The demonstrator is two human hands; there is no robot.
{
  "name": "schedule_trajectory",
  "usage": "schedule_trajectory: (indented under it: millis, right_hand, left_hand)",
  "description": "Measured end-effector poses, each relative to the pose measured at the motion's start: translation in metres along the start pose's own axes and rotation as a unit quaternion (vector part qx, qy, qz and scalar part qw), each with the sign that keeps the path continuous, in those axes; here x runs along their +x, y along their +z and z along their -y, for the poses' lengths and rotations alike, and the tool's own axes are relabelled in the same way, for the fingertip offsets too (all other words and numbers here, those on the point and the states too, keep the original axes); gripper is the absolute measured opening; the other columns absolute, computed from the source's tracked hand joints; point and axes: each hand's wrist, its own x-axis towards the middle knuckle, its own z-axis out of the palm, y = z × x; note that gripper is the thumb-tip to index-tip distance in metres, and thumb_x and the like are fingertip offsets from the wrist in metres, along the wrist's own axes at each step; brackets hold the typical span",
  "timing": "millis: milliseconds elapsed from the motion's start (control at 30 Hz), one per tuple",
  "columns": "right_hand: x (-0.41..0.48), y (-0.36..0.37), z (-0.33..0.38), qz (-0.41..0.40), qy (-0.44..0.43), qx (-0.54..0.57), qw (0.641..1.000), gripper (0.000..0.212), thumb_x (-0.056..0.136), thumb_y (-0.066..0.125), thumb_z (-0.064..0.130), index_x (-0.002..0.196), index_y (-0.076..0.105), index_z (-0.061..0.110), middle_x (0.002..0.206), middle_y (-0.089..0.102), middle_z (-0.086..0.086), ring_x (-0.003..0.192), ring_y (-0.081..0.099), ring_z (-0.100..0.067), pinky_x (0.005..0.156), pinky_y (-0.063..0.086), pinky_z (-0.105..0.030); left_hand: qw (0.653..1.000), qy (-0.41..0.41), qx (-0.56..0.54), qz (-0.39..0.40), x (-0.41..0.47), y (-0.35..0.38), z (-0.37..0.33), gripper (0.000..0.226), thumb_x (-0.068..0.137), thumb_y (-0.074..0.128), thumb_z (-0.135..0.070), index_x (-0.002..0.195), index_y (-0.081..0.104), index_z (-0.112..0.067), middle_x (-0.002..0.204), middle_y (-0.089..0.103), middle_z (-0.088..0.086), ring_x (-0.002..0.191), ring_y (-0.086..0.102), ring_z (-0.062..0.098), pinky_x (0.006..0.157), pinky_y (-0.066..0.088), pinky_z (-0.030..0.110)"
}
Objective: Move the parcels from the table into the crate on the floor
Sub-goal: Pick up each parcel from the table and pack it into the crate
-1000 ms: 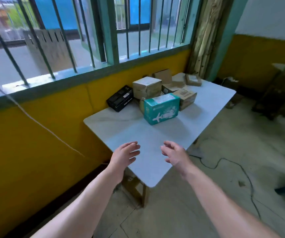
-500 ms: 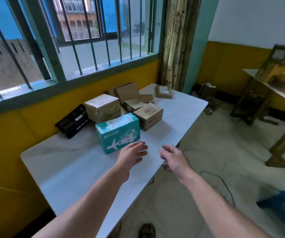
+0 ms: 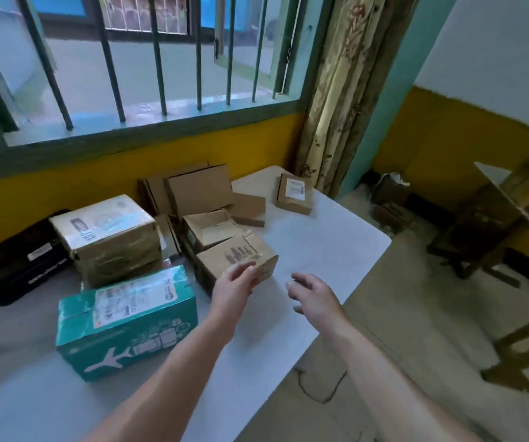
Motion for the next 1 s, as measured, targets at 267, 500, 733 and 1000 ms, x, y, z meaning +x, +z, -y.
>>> schedule_trajectory:
  millis: [267, 500, 733, 1000]
  right_hand:
    - [0.112, -0.010, 0.009, 0.097, -0.011, 0.000, 0.995, 0.018, 0.093, 0.061, 0.030, 0.111, 0.060, 0.028, 0.105, 0.061, 0.014, 0.110, 0.058, -0.015, 0.102, 0.046, -0.038]
    - [0.191, -0.010, 0.010, 0.245, -0.053, -0.072, 0.965, 0.048, 0.094, 0.057, 0.033, 0.140, 0.046, 0.023, 0.123, 0.051, 0.003, 0.102, 0.047, -0.013, 0.081, 0.039, -0.029]
    - [0.222, -0.004, -0.005, 0.309, 0.000, -0.074, 0.948, 0.040, 0.091, 0.059, 0.034, 0.129, 0.052, 0.022, 0.123, 0.058, 0.003, 0.106, 0.053, -0.017, 0.084, 0.042, -0.032]
    - [0.217, -0.015, 0.017, 0.252, -0.141, 0.002, 0.957, 0.024, 0.091, 0.057, 0.052, 0.111, 0.060, 0.038, 0.113, 0.063, 0.007, 0.101, 0.058, -0.010, 0.076, 0.048, -0.031]
  left_hand:
    - [0.977, 0.051, 0.110, -0.178, 0.062, 0.012, 0.007, 0.036, 0.097, 0.058, -0.034, 0.132, 0.052, -0.035, 0.144, 0.047, -0.001, 0.128, 0.049, 0.019, 0.100, 0.050, 0.045]
    - [0.941, -0.050, 0.074, -0.327, 0.077, 0.028, 0.018, 0.067, 0.095, 0.061, -0.036, 0.153, 0.026, -0.029, 0.157, 0.030, 0.003, 0.132, 0.041, 0.020, 0.096, 0.042, 0.035]
    - [0.925, -0.146, 0.026, -0.351, 0.070, 0.047, 0.026, 0.054, 0.097, 0.057, -0.036, 0.146, 0.043, -0.018, 0.135, 0.053, 0.003, 0.113, 0.050, 0.019, 0.093, 0.038, 0.032]
    - [0.923, 0.002, -0.022, -0.383, 0.044, 0.040, 0.011, 0.032, 0.097, 0.054, -0.043, 0.128, 0.052, -0.034, 0.118, 0.058, -0.005, 0.099, 0.055, 0.006, 0.066, 0.049, 0.014]
